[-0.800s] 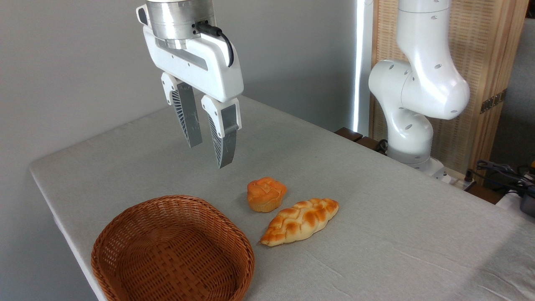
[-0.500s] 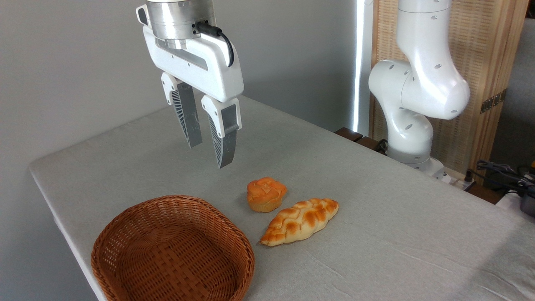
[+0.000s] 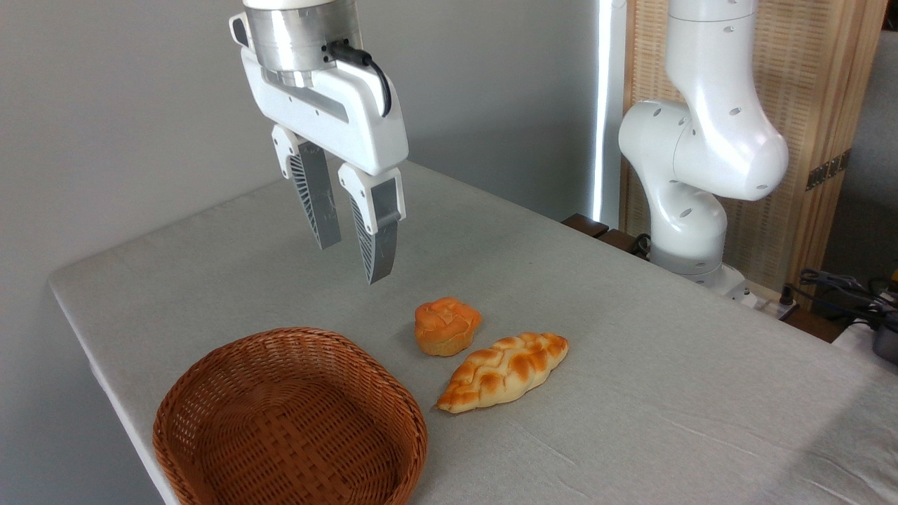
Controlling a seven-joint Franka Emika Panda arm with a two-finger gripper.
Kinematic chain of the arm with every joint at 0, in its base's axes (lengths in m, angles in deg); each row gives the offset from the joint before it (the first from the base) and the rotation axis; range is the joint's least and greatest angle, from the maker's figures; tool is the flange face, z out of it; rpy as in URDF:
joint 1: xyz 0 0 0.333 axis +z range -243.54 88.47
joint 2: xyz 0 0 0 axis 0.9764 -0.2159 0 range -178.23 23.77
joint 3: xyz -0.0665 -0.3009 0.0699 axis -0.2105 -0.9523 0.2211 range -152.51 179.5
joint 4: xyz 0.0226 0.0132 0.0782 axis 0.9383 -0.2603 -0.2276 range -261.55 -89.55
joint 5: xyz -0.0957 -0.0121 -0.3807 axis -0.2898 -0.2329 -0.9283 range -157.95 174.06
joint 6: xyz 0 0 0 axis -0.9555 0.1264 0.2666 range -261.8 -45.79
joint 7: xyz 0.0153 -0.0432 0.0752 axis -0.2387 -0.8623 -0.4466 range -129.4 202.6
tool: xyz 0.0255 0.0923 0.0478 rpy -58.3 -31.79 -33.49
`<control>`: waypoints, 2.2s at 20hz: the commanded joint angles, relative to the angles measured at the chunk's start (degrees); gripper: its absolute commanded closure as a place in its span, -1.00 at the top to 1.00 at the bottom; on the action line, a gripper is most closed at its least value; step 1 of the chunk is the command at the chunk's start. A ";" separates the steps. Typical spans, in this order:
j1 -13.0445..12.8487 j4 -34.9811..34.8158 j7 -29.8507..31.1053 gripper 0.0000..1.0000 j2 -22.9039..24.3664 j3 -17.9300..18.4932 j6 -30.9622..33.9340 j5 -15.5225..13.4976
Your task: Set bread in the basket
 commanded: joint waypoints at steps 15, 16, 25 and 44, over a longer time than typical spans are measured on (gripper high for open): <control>-11.35 -40.45 -0.37 1.00 14.01 1.98 -23.22 6.46; -11.35 -40.98 -0.37 1.00 13.84 1.98 -23.57 6.55; -11.43 -43.97 -0.46 -0.12 13.04 1.89 -26.30 6.55; -11.26 -15.53 -0.55 -0.24 4.36 4.09 -6.44 1.90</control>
